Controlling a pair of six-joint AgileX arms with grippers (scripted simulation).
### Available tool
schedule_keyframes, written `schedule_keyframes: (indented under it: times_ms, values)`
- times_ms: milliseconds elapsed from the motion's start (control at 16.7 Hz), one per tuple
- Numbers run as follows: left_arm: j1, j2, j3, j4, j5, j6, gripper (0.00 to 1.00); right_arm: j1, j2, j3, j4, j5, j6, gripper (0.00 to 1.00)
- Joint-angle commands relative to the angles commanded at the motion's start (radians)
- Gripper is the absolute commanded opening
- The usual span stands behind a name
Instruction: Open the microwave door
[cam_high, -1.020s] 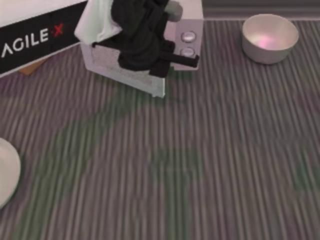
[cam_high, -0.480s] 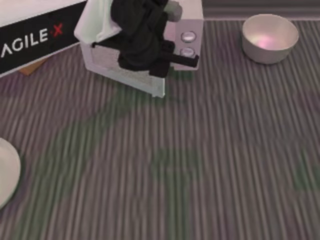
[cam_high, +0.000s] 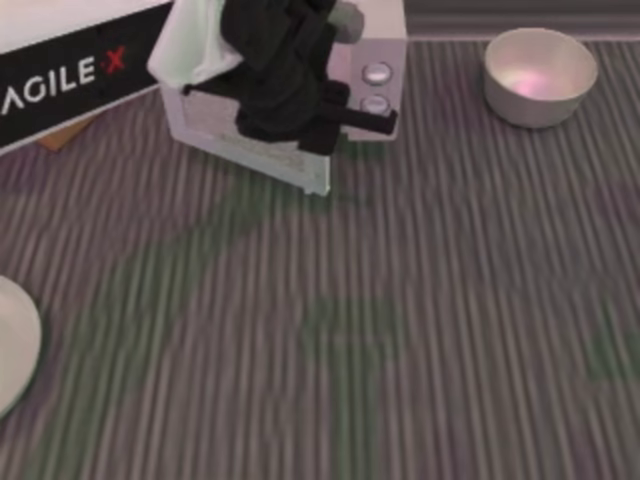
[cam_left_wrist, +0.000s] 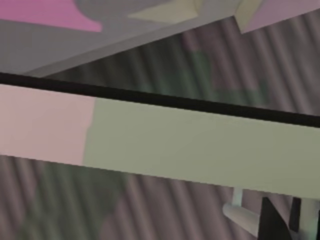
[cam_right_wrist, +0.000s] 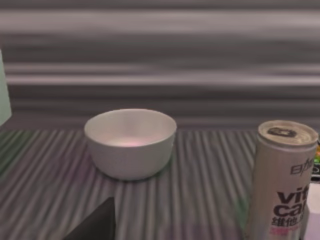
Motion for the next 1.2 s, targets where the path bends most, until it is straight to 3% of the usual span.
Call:
schedule_keyframes:
  times_ms: [300,720,1200]
  values:
    - [-0.006,-0.002,-0.002,0.002,0.009,-0.001,0.0,0.0,0.0,0.0,0.0,0.0,0.0,1.0]
    - [0.027,-0.075,-0.104,0.038,0.063,0.11,0.0,0.0,0.0,0.0,0.0,0.0,0.0,1.0]
    - [0.027,-0.075,-0.104,0.038,0.063,0.11,0.0,0.0,0.0,0.0,0.0,0.0,0.0,1.0]
